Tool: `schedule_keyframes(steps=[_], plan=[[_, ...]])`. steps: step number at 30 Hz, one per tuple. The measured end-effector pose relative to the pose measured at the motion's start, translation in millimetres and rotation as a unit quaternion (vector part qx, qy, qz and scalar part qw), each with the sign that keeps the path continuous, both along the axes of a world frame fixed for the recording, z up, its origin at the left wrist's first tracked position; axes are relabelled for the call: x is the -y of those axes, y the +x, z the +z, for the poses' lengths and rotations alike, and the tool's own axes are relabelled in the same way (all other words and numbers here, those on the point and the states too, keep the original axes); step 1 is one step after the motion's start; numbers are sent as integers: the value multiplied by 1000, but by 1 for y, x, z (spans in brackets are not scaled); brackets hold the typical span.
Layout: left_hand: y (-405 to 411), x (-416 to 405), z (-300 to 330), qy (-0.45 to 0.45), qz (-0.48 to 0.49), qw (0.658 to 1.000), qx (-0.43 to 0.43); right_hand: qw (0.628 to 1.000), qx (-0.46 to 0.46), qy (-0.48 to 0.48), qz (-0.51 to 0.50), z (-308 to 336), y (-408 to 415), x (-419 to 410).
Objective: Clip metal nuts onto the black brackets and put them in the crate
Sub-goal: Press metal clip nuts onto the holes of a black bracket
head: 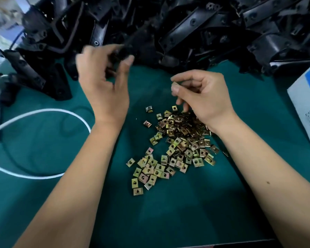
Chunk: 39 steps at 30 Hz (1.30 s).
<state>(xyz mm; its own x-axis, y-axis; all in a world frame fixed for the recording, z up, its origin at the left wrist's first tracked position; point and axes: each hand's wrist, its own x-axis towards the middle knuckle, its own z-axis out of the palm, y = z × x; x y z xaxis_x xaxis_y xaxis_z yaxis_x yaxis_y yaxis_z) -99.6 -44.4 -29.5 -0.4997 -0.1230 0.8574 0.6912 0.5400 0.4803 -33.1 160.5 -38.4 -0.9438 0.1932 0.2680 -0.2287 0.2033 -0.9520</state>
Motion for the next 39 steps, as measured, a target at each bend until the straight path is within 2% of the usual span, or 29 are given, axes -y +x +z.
schedule_keyframes(steps=[2, 4, 5, 6, 7, 8, 9, 11, 13, 17, 20, 28, 35, 39], plan=[[-9, 7, 6, 20, 21, 1000, -9, 1000, 12, -11, 7, -1, -1, -1], [-16, 10, 11, 127, -60, 987, 84, 1000, 18, -4, 9, -1, -1, -3], [-17, 10, 12, 215, -137, 954, 156, 1000, 19, 1, 8, -1, -1, -3], [-17, 10, 12, 303, -217, 899, 228, 1000, 19, 5, 6, 0, -1, -4], [-15, 9, 12, 378, -299, 823, 301, 1000, 19, 9, 5, 0, -1, -5], [-12, 8, 12, 430, -358, 744, 364, 1000, 19, 13, 6, 0, 0, -6], [-10, 8, 10, 461, -393, 680, 414, 1000, 18, 17, 8, 1, 1, -7], [-6, 8, 8, 462, -428, 595, 500, 1000, 15, 20, 16, 3, 3, -7], [-2, 6, 5, 406, -461, 560, 556, 1000, 17, 14, 18, 4, 3, -7], [7, -3, 2, 201, -554, 588, 554, 998, 38, -48, 12, 5, 3, -4], [8, -4, 0, 134, -582, 583, 551, 994, 50, -93, 28, 8, 5, -3], [8, -8, -2, 134, -557, 607, 551, 976, 72, -198, 62, 10, 7, 4], [8, -9, -1, 134, -547, 621, 545, 982, 49, -173, 55, 8, 6, 5], [8, -8, -1, 137, -551, 615, 547, 984, 43, -168, 49, 8, 7, 7]])
